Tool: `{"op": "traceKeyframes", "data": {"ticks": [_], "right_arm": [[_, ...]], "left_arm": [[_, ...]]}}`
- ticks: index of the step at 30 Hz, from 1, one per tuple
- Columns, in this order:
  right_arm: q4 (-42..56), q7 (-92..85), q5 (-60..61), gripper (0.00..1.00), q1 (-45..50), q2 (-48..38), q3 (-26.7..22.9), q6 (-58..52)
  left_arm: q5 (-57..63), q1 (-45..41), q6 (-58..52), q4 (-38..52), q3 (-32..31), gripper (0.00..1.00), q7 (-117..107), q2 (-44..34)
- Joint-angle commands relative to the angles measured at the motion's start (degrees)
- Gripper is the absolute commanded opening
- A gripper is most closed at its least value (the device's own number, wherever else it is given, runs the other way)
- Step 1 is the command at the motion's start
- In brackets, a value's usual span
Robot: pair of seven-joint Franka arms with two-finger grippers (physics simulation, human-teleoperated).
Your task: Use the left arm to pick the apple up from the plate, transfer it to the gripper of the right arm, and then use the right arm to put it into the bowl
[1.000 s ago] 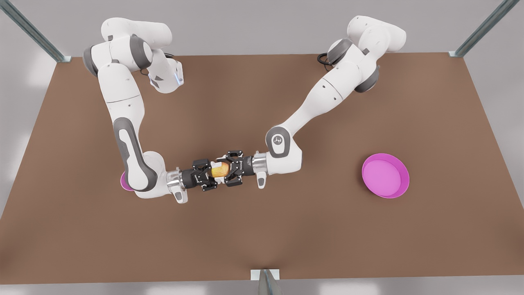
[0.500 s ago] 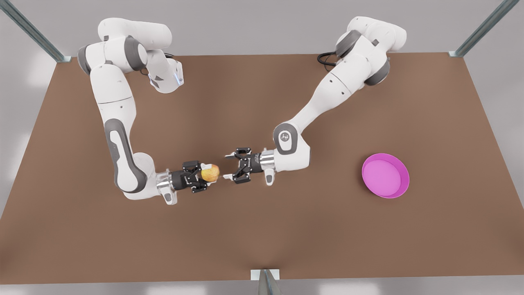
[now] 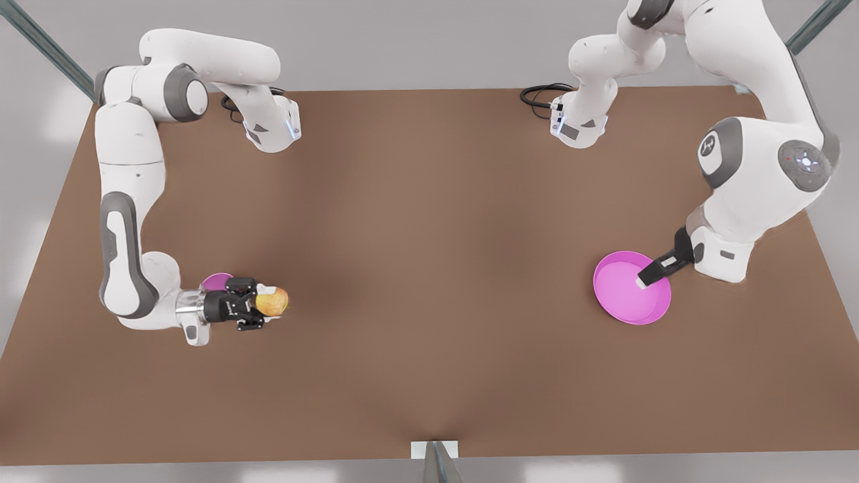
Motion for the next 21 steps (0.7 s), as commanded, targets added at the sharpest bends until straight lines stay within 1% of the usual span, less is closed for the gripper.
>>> {"op": "traceKeyframes", "data": {"ticks": [1, 3, 8, 17, 21], "right_arm": [[0.03, -2.56, -3.49, 0.82, -1.88, -0.06, -0.03, -3.04], [0.47, -2.56, -6.74, 0.82, -4.70, -0.06, -0.03, -3.13], [2.32, -4.05, -13.95, 0.82, -9.62, -0.06, 0.06, -3.22], [2.75, -8.62, -23.18, 0.82, -12.61, 1.08, -0.12, -3.13], [3.55, -8.53, -27.13, 0.82, -12.61, 1.43, -0.12, -0.76]], "left_arm": [[4.37, -4.46, -9.11, -2.57, 5.05, 1.00, 31.34, -3.54], [3.23, -4.29, -9.99, -0.55, 5.06, 1.00, 31.34, -2.05], [3.14, -4.20, -9.99, -0.11, 5.23, 1.00, 31.34, -0.47], [2.97, -4.03, -9.81, -0.28, 5.23, 1.00, 31.17, 0.76], [2.97, -2.98, -9.55, -0.28, 5.32, 1.00, 31.26, 1.55]]}}
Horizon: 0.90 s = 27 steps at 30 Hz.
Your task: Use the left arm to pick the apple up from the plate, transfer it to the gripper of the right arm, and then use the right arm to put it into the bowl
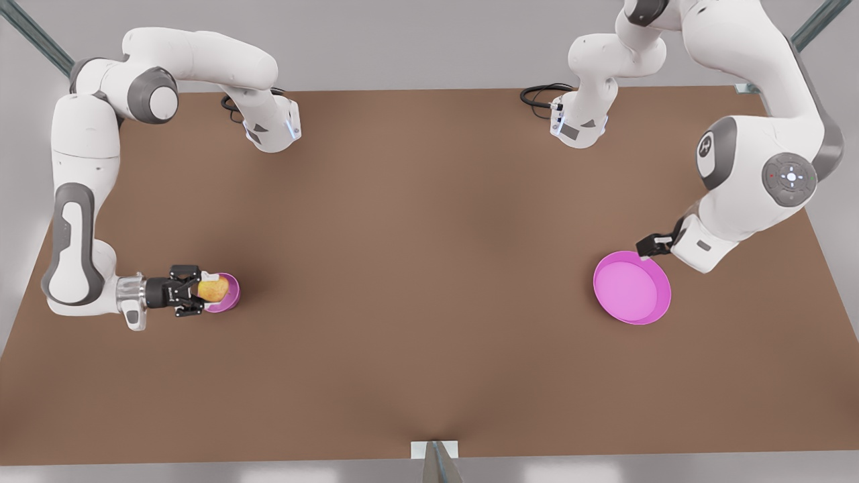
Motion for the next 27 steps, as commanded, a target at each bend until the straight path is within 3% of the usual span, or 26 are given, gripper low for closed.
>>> {"op": "traceKeyframes", "data": {"ticks": [1, 12, 15, 17, 23, 26, 27], "right_arm": [[0.11, -3.82, -3.59, 0.82, 0.00, -0.03, 0.02, 2.01], [0.28, -6.19, -5.18, 0.83, -0.09, 1.38, -0.16, 9.57], [0.28, -6.36, -5.97, 0.85, -0.09, 1.29, -0.16, 11.50], [0.28, -6.36, -6.76, 0.96, -0.01, 1.29, -0.16, 11.68], [0.63, -4.79, -6.85, 0.97, 0.35, 0.59, -0.16, 11.50], [15.29, 18.38, -20.71, 0.96, 1.40, -2.48, 5.63, 9.31], [19.79, 31.15, -32.32, 0.97, 1.67, -6.88, 12.93, 8.95]], "left_arm": [[-0.07, 0.52, -0.27, 0.00, -0.03, 1.00, 9.71, 0.07], [-0.16, 0.69, -0.27, 0.00, -0.03, 1.00, 9.71, 0.34], [-0.16, 0.69, -0.36, 0.00, -0.03, 1.00, 9.62, 0.34], [-0.16, 0.69, -0.36, 0.09, -0.03, 1.00, 9.62, 0.34], [-0.60, 0.69, -0.36, 0.09, -0.03, 1.00, 9.62, 0.34], [-0.43, 0.69, -0.27, 0.18, -0.03, 1.00, 9.80, 0.34], [-0.43, 0.69, -0.27, 0.18, -0.03, 1.00, 9.80, 0.34]]}}
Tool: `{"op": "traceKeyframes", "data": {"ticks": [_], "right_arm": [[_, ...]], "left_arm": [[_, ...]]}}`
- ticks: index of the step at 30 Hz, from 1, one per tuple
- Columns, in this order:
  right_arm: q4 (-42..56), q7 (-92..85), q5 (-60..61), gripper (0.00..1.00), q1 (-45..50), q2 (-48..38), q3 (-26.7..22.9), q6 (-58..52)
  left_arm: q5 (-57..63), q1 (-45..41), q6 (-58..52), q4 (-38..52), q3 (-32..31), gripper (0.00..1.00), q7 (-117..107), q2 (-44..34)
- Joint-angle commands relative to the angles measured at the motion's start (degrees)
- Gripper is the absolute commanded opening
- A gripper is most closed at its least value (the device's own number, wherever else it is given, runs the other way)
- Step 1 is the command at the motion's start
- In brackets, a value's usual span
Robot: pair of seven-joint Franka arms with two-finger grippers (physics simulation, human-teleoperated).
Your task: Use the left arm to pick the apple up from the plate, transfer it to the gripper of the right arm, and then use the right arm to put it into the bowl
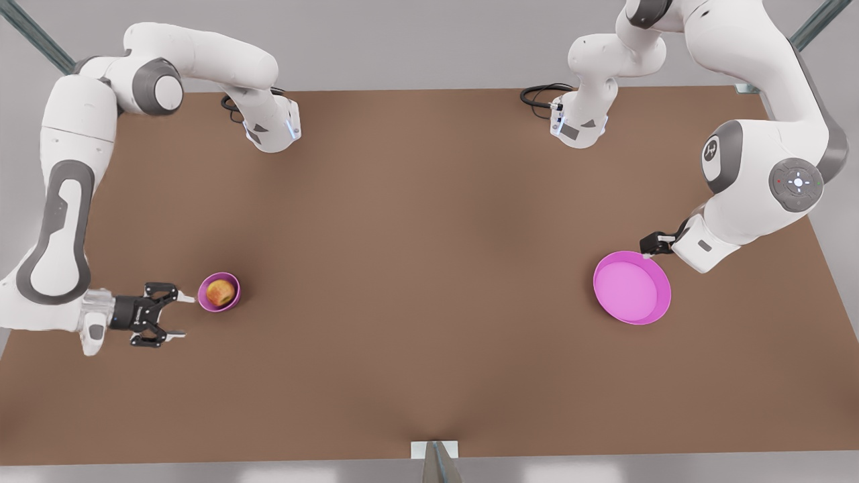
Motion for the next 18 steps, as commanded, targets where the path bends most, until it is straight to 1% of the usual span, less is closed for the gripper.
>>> {"op": "traceKeyframes", "data": {"ticks": [1, 2, 3, 4, 5, 6, 7, 8, 9, 10, 11, 12, 13, 14, 15, 18], "right_arm": [[3.35, 36.37, -16.21, 0.97, 0.60, -5.51, 5.06, -1.58], [2.30, 44.80, -20.70, 0.98, 5.51, -13.22, 3.14, -1.50], [-5.51, 65.63, -26.06, 0.99, 17.91, -23.80, -7.49, 0.17], [-15.62, 83.49, -28.00, 1.00, 18.80, -31.27, -8.03, 2.97], [-21.86, 87.81, -28.18, 1.00, 18.80, -35.93, -8.12, 7.54], [-23.72, 87.38, -29.49, 1.00, 18.62, -37.96, -8.12, 9.40], [-26.88, 87.73, -30.82, 1.00, 18.98, -40.85, -8.03, 7.99], [-30.22, 88.34, -30.47, 1.00, 19.24, -43.06, -9.26, 8.08], [-31.46, 88.34, -30.46, 1.00, 24.06, -43.50, -14.26, 10.28], [-31.46, 88.34, -30.64, 1.00, 28.73, -43.24, -19.36, 10.28], [-31.11, 88.52, -30.90, 1.00, 28.82, -42.80, -19.02, 9.84], [-30.84, 90.71, -32.31, 1.00, 29.08, -42.80, -17.09, 9.93], [-30.14, 94.31, -32.22, 1.00, 30.13, -42.88, -17.61, 10.01], [-30.14, 94.41, -32.31, 1.00, 33.20, -42.88, -20.07, 9.93], [-30.14, 94.41, -32.31, 1.00, 37.07, -42.88, -24.28, 9.75], [-29.96, 96.16, -32.05, 1.00, 37.52, -41.04, -24.99, 9.66]], "left_arm": [[0.02, -0.07, 0.11, 0.04, -0.01, 1.00, 2.35, -0.07], [-0.24, -0.07, 0.11, 0.04, -0.01, 1.00, 3.66, -0.07], [-0.24, 0.02, 0.11, 0.12, -0.01, 1.00, 4.63, -0.07], [-0.16, -0.07, 0.11, 0.21, -0.01, 1.00, 4.63, -0.07], [-0.07, -0.07, 0.11, 0.65, -0.01, 1.00, 4.72, -0.07], [0.02, -0.07, 0.20, 0.91, -0.01, 1.00, 5.16, -0.07], [-0.24, 0.28, 0.11, 1.00, -0.01, 1.00, 7.53, -0.24], [-0.33, 1.34, 0.11, 0.91, -0.01, 1.00, 8.32, -0.42], [-0.07, 1.25, 0.11, 0.91, -0.01, 1.00, 8.32, -0.59], [0.02, 1.25, 0.20, 0.91, -0.01, 1.00, 8.24, -0.42], [0.02, 1.25, 0.11, 1.00, -0.01, 1.00, 8.24, -0.50], [0.11, 1.16, 0.11, 1.00, -0.10, 1.00, 8.06, -0.50], [0.11, 1.07, 0.11, 1.09, -0.10, 1.00, 8.06, -0.50], [0.11, 1.16, 0.11, 1.88, -0.10, 1.00, 7.89, -0.33], [0.11, 1.16, 0.20, 1.97, -0.10, 1.00, 7.89, -0.15], [0.11, 1.16, 0.37, 2.06, -0.10, 1.00, 7.89, 0.02]]}}
